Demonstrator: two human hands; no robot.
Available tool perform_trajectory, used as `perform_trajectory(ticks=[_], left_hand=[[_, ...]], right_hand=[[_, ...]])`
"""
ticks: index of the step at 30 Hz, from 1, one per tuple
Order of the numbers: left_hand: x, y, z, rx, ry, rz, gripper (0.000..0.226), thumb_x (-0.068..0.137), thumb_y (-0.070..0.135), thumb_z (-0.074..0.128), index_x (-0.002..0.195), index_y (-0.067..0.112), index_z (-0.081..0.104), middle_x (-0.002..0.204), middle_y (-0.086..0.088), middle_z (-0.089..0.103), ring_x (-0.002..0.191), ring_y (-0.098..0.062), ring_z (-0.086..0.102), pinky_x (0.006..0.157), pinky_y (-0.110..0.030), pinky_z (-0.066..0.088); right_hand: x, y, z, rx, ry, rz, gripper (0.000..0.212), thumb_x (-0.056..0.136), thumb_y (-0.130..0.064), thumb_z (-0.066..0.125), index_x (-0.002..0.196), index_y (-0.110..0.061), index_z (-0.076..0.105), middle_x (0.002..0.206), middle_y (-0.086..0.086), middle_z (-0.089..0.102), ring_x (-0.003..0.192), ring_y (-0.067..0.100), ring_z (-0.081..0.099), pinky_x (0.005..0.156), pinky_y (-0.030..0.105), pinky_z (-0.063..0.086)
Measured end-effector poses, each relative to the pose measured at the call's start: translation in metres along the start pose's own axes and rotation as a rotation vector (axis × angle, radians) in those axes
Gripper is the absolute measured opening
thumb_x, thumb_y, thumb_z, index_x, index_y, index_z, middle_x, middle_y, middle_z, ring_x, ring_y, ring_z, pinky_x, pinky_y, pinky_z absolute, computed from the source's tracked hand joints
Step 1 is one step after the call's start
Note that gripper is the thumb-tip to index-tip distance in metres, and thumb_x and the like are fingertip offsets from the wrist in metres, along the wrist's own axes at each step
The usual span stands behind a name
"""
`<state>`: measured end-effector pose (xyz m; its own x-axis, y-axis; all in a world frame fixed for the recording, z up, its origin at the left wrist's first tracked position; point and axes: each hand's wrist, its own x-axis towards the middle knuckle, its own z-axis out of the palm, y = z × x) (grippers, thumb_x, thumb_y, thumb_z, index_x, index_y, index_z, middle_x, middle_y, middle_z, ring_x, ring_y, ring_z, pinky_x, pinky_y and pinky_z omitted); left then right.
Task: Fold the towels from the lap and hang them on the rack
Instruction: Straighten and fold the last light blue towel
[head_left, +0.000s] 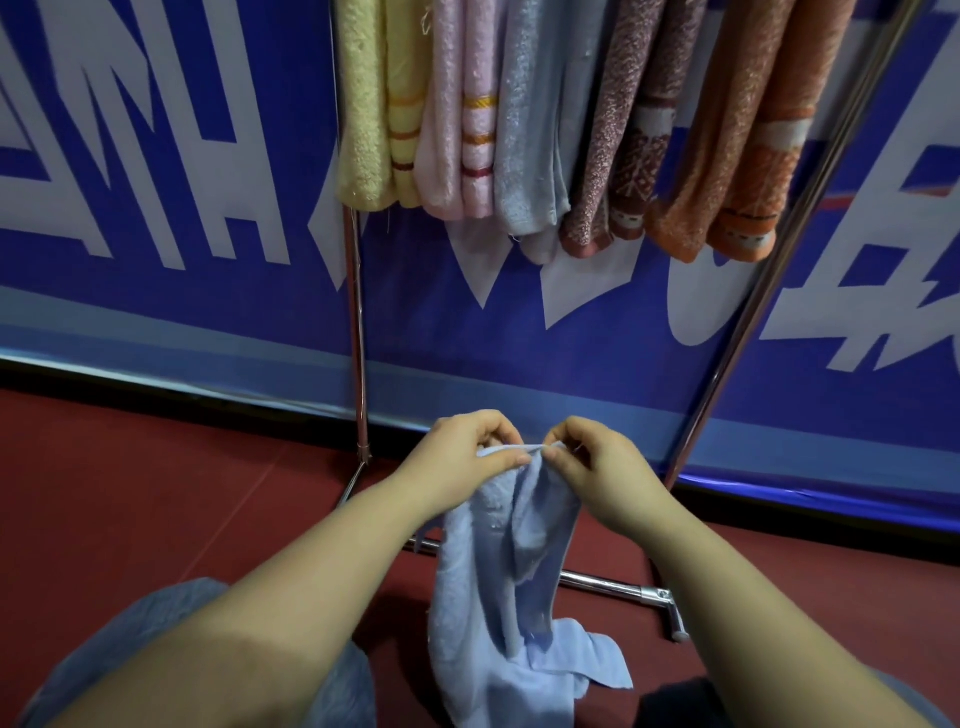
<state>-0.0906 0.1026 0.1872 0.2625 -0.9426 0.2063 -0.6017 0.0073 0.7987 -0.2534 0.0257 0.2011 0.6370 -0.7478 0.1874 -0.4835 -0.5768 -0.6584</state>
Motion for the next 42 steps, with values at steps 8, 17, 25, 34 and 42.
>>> perform_trajectory(ticks=[8,17,25,34,42], left_hand=[[0.004,-0.025,-0.016,0.162,-0.008,-0.082,0.021,0.077,0.032,0.072,0.084,0.012,0.07,0.08,-0.003,0.071,0.076,-0.016,0.06,0.069,-0.028,0.043],[0.005,-0.029,-0.035,0.015,0.108,-0.107,0.007,0.082,0.022,0.068,0.079,0.016,0.07,0.073,0.008,0.066,0.067,-0.002,0.056,0.064,-0.01,0.041],[-0.001,0.0,0.005,-0.1,-0.014,-0.051,0.01,0.082,0.022,0.068,0.073,0.02,0.064,0.062,0.01,0.055,0.052,0.006,0.044,0.052,-0.01,0.034],[0.003,-0.002,0.0,-0.505,-0.021,-0.272,0.012,0.087,0.006,0.06,0.079,0.012,0.065,0.059,0.008,0.067,0.056,0.0,0.062,0.057,-0.014,0.053],[0.001,0.005,0.019,-0.774,0.17,-0.462,0.003,0.086,0.009,0.063,0.084,0.008,0.066,0.07,-0.003,0.069,0.056,-0.005,0.067,0.058,-0.016,0.056]], right_hand=[[0.006,0.025,-0.027,-0.04,0.206,0.167,0.007,0.091,-0.019,0.055,0.084,-0.018,0.057,0.082,0.001,0.058,0.072,0.018,0.051,0.066,0.024,0.034],[0.005,0.038,-0.032,-0.001,0.273,0.298,0.005,0.089,-0.018,0.057,0.089,-0.015,0.061,0.083,0.002,0.062,0.074,0.019,0.053,0.067,0.024,0.037],[-0.003,-0.006,0.014,0.145,-0.042,0.048,0.021,0.088,-0.021,0.063,0.108,-0.027,0.062,0.075,-0.011,0.059,0.068,0.002,0.053,0.06,0.005,0.04],[0.005,0.006,0.009,0.116,0.051,0.164,0.004,0.085,-0.022,0.066,0.084,-0.022,0.062,0.073,-0.008,0.061,0.064,0.005,0.053,0.058,0.014,0.04],[0.005,0.002,0.018,0.53,0.304,0.395,0.017,0.078,-0.018,0.075,0.07,-0.016,0.061,0.066,0.003,0.066,0.059,0.014,0.059,0.057,0.021,0.047]])
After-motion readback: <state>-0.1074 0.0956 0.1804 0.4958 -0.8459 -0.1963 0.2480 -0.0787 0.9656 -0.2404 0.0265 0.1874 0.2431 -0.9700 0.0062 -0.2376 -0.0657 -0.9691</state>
